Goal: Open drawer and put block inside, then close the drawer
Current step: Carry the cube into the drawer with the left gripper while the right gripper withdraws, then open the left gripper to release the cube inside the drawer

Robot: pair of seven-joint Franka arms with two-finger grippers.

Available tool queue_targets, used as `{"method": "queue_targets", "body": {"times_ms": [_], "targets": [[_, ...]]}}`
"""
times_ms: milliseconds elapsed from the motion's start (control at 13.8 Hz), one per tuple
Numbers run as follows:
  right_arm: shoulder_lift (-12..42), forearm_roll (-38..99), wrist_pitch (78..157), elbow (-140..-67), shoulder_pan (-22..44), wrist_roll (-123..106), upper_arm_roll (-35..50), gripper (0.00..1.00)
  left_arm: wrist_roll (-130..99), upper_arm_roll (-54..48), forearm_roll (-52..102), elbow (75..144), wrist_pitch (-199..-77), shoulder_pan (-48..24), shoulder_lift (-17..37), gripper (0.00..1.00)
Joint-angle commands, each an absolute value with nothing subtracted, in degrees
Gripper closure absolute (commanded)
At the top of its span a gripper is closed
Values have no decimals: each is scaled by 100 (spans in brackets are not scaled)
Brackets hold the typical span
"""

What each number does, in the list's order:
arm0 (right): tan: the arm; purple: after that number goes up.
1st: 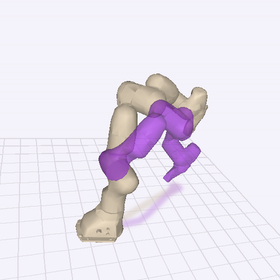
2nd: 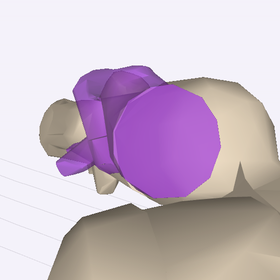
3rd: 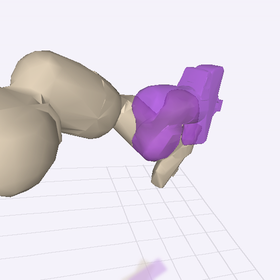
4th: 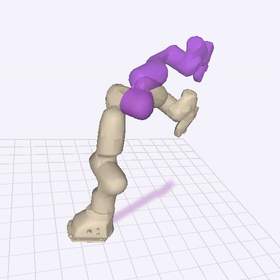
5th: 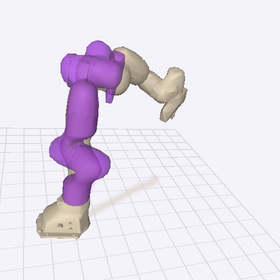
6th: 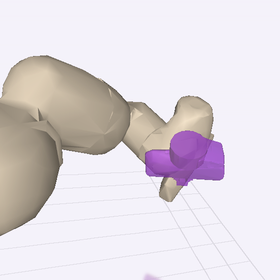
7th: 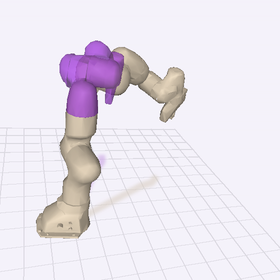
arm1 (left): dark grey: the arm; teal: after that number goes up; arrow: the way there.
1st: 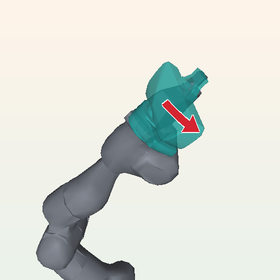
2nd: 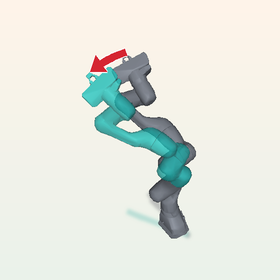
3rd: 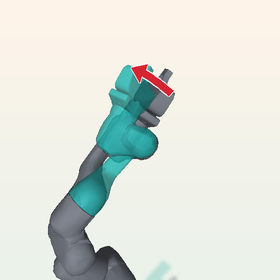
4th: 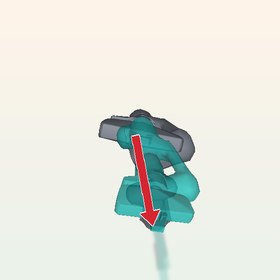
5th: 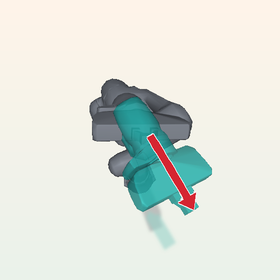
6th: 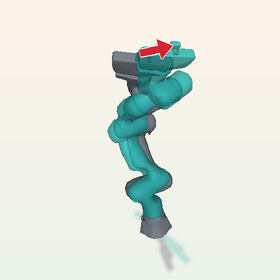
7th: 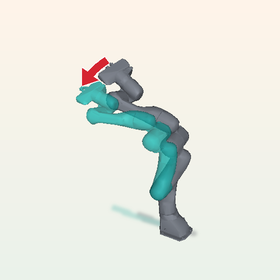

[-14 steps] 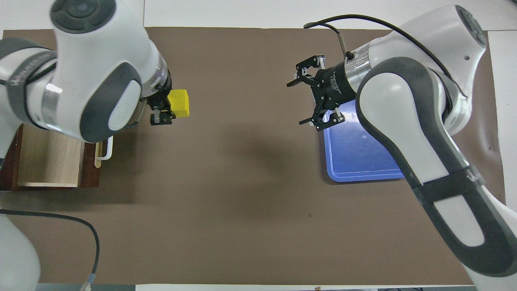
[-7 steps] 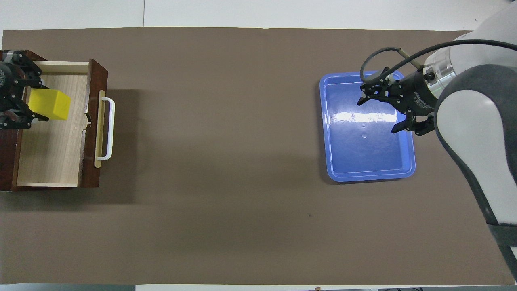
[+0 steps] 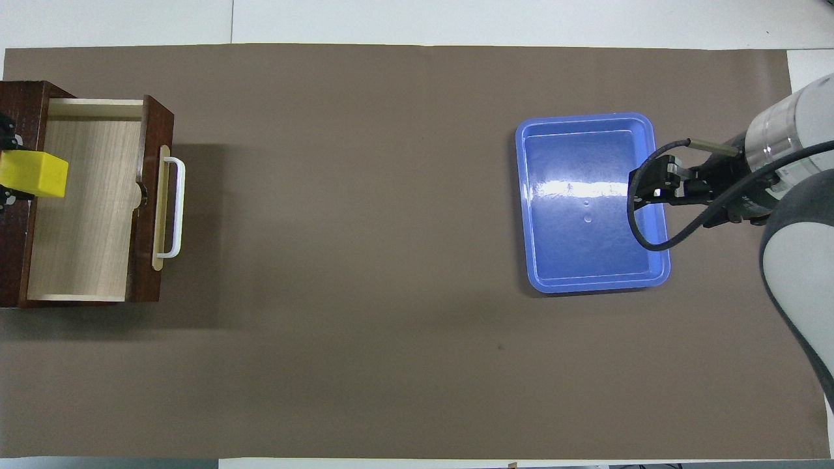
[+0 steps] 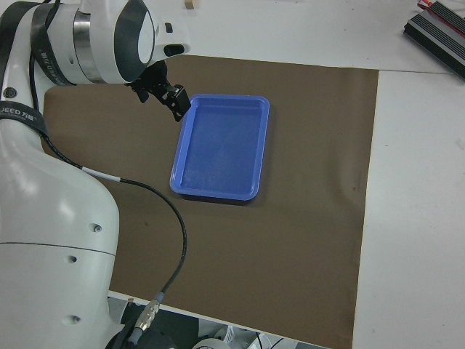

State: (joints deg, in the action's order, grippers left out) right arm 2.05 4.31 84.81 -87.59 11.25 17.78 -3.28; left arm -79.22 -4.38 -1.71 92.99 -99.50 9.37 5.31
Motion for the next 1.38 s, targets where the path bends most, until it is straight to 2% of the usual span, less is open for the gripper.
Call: {"method": "queue_targets", "body": {"times_ms": [0, 217, 579, 941, 1086, 1159, 1231, 1303], "targets": [[62, 106, 8376, -8930, 1063, 959, -281, 0, -7910, -501, -45, 10703, -10415, 1116, -263, 100], [96, 88, 8656, -8921, 994, 862, -290, 0, -8243, -510, 79, 11029, -10853, 1047, -273, 100], [114, 62, 8684, -8930, 800, 378, -290, 0, -8367, -510, 79, 11627, -11626, 1160, -211, 100], [281, 18, 8684, -8851, 607, 369, -290, 0, -8350, -510, 79, 11944, -11777, 1090, -202, 100], [290, 18, 8649, -8859, 510, 378, -299, 0, -8297, -510, 79, 11997, -11874, 1151, -211, 87], [281, 18, 8666, -8877, 440, 378, -299, 0, -8288, -510, 79, 12006, -11874, 1160, -211, 63], [273, 9, 8701, -8912, 361, 369, -290, 0, -8279, -510, 79, 12006, -11874, 1169, -211, 43], [255, 9, 8701, -8930, 326, 369, -290, 0, -8279, -510, 70, 11988, -11874, 1160, -211, 31]]}}
